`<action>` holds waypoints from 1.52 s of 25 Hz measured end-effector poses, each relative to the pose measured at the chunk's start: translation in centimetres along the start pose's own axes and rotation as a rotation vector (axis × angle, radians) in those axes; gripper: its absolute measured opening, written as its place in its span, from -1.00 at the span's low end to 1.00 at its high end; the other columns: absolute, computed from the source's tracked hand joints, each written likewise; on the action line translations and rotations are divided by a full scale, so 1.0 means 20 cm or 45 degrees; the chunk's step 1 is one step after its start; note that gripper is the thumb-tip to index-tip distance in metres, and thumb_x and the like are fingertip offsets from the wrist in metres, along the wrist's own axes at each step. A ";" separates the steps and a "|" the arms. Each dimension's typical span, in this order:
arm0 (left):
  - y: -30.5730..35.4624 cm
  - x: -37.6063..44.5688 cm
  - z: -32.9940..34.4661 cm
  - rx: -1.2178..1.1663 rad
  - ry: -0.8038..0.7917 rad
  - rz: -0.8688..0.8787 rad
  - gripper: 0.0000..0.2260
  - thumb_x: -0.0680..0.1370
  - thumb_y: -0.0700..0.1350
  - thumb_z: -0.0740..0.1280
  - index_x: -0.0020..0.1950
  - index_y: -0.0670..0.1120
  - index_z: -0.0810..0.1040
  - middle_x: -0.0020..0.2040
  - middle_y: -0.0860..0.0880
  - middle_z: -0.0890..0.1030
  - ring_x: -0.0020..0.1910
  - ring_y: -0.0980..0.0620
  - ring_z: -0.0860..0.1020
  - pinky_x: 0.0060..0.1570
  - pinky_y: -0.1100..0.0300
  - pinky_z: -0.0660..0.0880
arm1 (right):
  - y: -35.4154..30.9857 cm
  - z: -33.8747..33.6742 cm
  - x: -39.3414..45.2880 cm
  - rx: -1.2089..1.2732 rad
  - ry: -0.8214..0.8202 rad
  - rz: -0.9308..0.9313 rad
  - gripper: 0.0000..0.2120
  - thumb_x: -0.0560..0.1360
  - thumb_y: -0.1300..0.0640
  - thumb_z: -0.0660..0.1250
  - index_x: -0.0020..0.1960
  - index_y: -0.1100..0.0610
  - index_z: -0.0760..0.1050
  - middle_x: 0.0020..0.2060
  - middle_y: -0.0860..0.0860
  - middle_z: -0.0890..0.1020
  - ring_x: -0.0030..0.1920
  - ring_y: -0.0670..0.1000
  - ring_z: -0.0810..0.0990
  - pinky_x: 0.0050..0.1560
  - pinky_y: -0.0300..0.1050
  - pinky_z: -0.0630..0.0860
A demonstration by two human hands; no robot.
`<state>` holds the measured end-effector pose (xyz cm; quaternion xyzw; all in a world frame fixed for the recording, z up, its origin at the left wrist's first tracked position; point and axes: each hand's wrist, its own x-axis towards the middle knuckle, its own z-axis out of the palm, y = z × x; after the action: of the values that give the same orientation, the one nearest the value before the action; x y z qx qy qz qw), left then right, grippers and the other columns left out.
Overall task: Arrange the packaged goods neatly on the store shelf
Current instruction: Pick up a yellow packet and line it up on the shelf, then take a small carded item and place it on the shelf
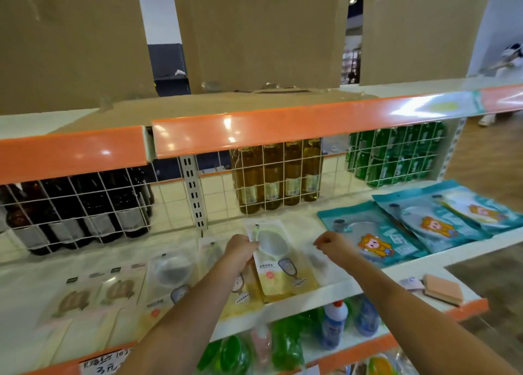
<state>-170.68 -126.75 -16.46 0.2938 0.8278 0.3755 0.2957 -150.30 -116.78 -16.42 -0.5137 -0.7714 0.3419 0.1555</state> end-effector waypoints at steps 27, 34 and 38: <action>0.04 -0.16 0.07 0.901 0.250 0.165 -0.62 0.53 0.15 0.24 0.22 -0.05 0.47 0.22 -0.08 0.43 0.17 -0.07 0.46 0.11 0.09 0.43 | -0.12 -0.10 0.10 -0.638 -0.235 -0.489 -0.65 0.59 0.10 0.15 0.36 0.13 0.37 0.29 0.11 0.47 0.27 0.11 0.43 0.25 -0.04 0.39; -0.07 -0.41 -0.07 1.061 0.365 0.080 -0.61 0.55 0.13 0.20 0.32 -0.01 0.43 0.27 -0.09 0.44 0.23 -0.11 0.43 0.16 0.04 0.41 | -0.29 0.07 0.03 -0.785 -0.314 -0.749 -0.63 0.57 0.07 0.16 0.36 0.07 0.36 0.30 0.09 0.44 0.29 0.11 0.37 0.24 -0.02 0.36; -0.22 -0.61 -0.18 0.984 0.425 -0.036 -0.60 0.54 0.17 0.22 0.29 0.00 0.45 0.24 -0.06 0.50 0.22 -0.08 0.46 0.16 0.07 0.39 | -0.41 0.24 -0.09 -0.789 -0.378 -0.917 -0.61 0.57 0.05 0.15 0.38 0.06 0.35 0.32 0.09 0.41 0.32 0.11 0.35 0.30 0.02 0.37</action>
<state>-166.41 -139.28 -14.73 0.3069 0.9482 0.0759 0.0308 -158.02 -122.11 -14.13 -0.1826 -0.9790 0.0907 -0.0079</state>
